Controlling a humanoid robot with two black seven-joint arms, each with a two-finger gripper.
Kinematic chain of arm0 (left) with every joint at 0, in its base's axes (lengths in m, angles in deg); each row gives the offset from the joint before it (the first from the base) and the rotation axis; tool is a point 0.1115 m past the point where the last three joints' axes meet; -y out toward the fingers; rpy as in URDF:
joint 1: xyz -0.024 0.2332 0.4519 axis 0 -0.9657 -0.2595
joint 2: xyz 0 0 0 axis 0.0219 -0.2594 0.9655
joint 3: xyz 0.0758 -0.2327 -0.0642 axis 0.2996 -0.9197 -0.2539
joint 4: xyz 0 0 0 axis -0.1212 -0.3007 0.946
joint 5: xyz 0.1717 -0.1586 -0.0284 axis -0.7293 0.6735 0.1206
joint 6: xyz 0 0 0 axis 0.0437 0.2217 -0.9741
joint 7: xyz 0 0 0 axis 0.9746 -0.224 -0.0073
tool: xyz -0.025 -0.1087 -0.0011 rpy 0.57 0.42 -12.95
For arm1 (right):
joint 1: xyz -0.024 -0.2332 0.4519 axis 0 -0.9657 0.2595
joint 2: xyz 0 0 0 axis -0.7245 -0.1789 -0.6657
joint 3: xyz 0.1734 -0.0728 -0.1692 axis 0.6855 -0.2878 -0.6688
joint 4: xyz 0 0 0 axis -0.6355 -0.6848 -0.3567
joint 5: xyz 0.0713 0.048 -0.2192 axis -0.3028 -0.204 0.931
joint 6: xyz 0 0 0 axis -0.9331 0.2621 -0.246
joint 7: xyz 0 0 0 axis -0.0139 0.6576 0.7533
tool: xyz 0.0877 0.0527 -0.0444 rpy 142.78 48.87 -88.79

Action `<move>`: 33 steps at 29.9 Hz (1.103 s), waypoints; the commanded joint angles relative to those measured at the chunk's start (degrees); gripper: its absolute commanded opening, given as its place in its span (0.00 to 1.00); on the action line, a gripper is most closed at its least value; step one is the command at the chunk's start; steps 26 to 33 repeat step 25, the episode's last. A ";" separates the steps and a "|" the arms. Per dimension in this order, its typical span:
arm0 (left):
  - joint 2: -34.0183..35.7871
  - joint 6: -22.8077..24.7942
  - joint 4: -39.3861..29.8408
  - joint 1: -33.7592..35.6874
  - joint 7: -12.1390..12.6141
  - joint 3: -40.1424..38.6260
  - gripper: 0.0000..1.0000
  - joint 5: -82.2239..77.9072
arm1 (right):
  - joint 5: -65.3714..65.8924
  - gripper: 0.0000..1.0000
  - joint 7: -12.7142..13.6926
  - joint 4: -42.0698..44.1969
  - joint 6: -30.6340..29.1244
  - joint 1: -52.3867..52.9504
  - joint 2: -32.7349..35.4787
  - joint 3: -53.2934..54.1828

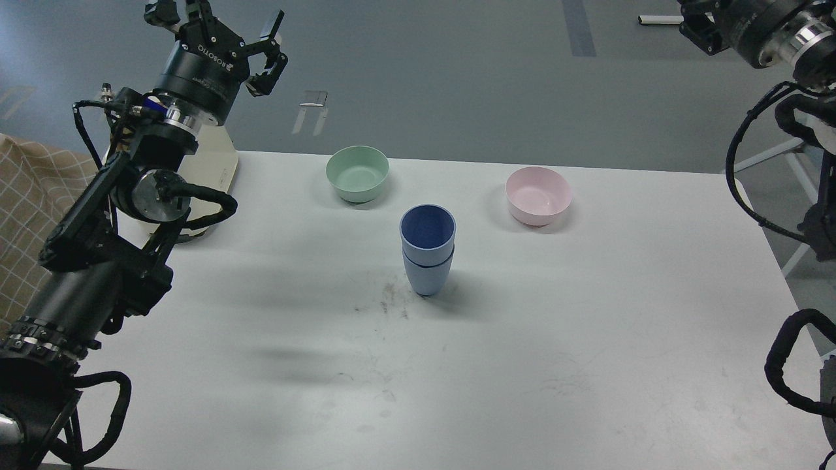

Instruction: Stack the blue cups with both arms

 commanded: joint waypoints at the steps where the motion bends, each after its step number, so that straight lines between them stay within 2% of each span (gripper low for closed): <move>1: 0.05 0.15 0.07 -0.14 -0.08 -0.06 0.98 0.02 | -7.11 1.00 -1.48 0.10 0.04 -3.53 0.08 2.79; 6: 0.05 0.59 0.86 -1.28 -0.78 -1.29 0.98 0.11 | -11.41 1.00 -5.95 3.79 0.12 -5.46 -0.01 6.30; 11: 0.49 1.12 0.86 -2.17 -1.14 -1.55 0.98 0.19 | -16.76 1.00 -13.15 4.67 0.04 -7.74 -0.27 6.92; 18: 1.01 1.91 1.39 -2.52 -1.05 -2.26 0.98 1.51 | -25.21 1.00 -13.61 4.41 -0.01 -10.21 -0.36 6.92; 23: 1.37 2.26 1.92 -3.66 -1.05 -4.01 0.98 2.91 | -25.83 1.00 -13.61 3.79 -0.01 -10.56 -0.36 7.10; 25: 1.45 4.71 1.92 -4.36 -0.61 -5.07 0.98 4.84 | -25.74 1.00 -13.61 1.95 -0.01 -10.65 -0.27 7.18; 33: 1.45 4.71 1.92 -4.36 -0.61 -5.07 0.98 4.84 | -25.74 1.00 -13.61 1.95 -0.01 -10.65 -0.27 7.18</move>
